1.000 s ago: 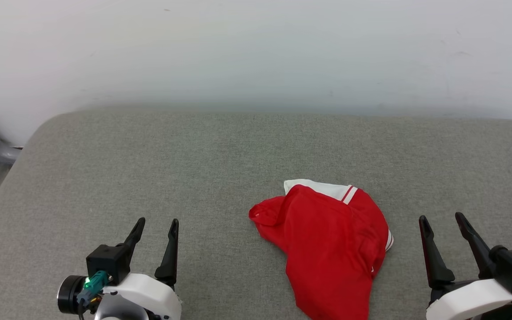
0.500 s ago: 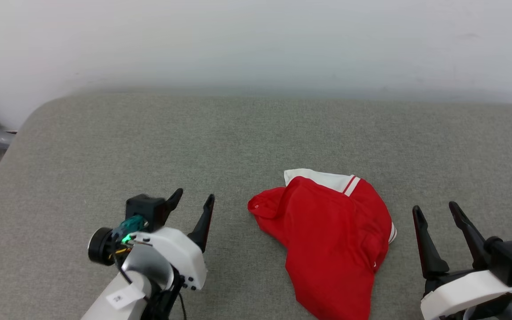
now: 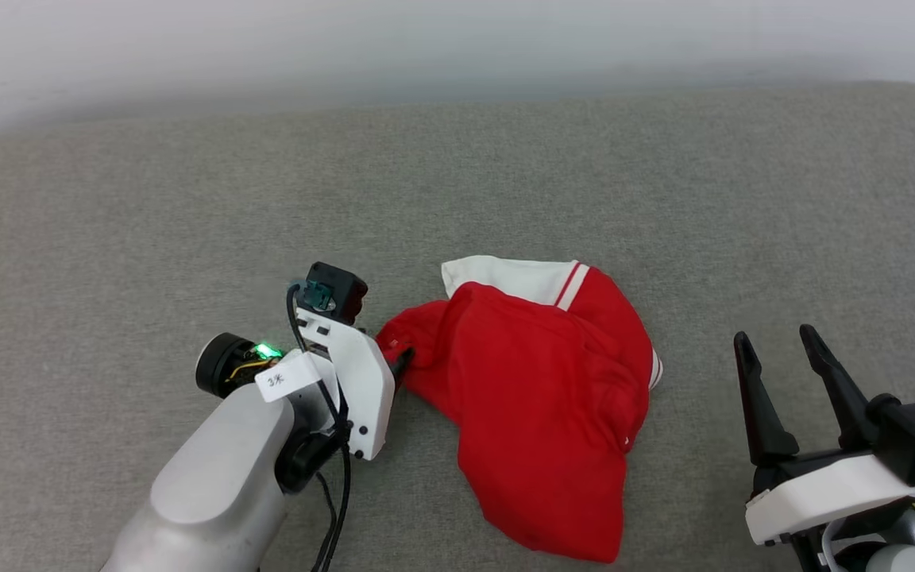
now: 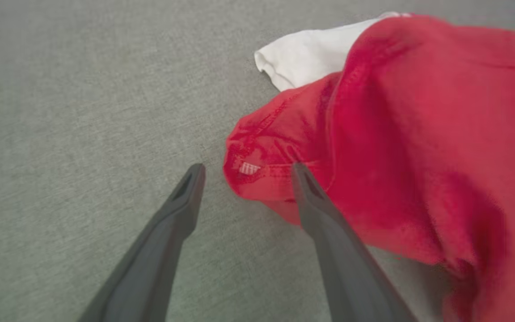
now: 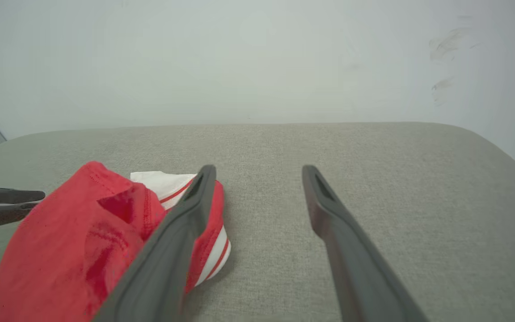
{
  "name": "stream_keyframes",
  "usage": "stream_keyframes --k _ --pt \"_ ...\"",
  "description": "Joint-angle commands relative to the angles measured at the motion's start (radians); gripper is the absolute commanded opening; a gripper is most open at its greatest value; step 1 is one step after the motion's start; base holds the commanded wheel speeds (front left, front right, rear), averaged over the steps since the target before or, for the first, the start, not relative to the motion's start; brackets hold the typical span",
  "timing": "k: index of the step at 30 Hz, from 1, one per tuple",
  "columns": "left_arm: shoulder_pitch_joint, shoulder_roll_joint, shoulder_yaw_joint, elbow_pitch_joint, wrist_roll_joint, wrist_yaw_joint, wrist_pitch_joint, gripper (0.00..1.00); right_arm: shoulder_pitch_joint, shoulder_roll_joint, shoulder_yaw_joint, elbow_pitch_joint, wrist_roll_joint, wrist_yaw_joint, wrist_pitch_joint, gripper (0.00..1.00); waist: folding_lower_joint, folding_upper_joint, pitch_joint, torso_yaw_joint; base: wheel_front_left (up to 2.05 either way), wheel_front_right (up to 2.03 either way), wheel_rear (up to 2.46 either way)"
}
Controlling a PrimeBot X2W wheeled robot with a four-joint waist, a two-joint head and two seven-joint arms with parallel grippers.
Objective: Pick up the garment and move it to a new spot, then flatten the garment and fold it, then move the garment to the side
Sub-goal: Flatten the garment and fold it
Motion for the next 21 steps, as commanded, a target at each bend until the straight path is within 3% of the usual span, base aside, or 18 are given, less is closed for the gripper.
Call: stream_keyframes --k 1,9,10,11,12,21 --pt "-0.025 0.007 -0.011 0.026 -0.002 -0.010 0.029 1.00 -0.020 0.001 0.003 0.005 0.007 -0.001 -0.011 1.00 -0.0002 0.0000 0.033 -0.035 0.00 0.00 0.00" --pt "-0.064 0.016 -0.097 0.173 -0.010 -0.043 0.207 1.00 -0.041 0.002 0.005 0.036 0.023 -0.001 -0.037 1.00 -0.0002 0.0000 0.060 -0.062 0.00 0.00 0.00" --pt "-0.064 0.015 -0.107 0.182 -0.013 -0.046 0.223 0.56 -0.041 0.002 0.004 0.040 0.025 -0.001 -0.039 1.00 -0.0002 0.0000 0.061 -0.062 0.00 0.00 0.00" --pt "-0.064 0.015 -0.114 0.184 -0.014 -0.049 0.223 0.05 -0.042 0.002 0.005 0.043 0.027 -0.001 -0.042 1.00 -0.0002 0.0000 0.063 -0.062 0.00 0.00 0.00" --pt "-0.070 0.014 -0.123 0.184 -0.011 -0.051 0.218 0.00 -0.044 0.002 0.006 0.046 0.030 -0.001 -0.045 1.00 -0.0002 0.0000 0.064 -0.061 0.00 0.00 0.00" --pt "-0.093 0.013 -0.080 0.119 0.021 -0.014 -0.041 0.00 -0.038 0.001 -0.010 0.066 0.030 -0.001 -0.047 1.00 -0.0002 0.0000 0.030 -0.027 0.00 0.00 0.00"
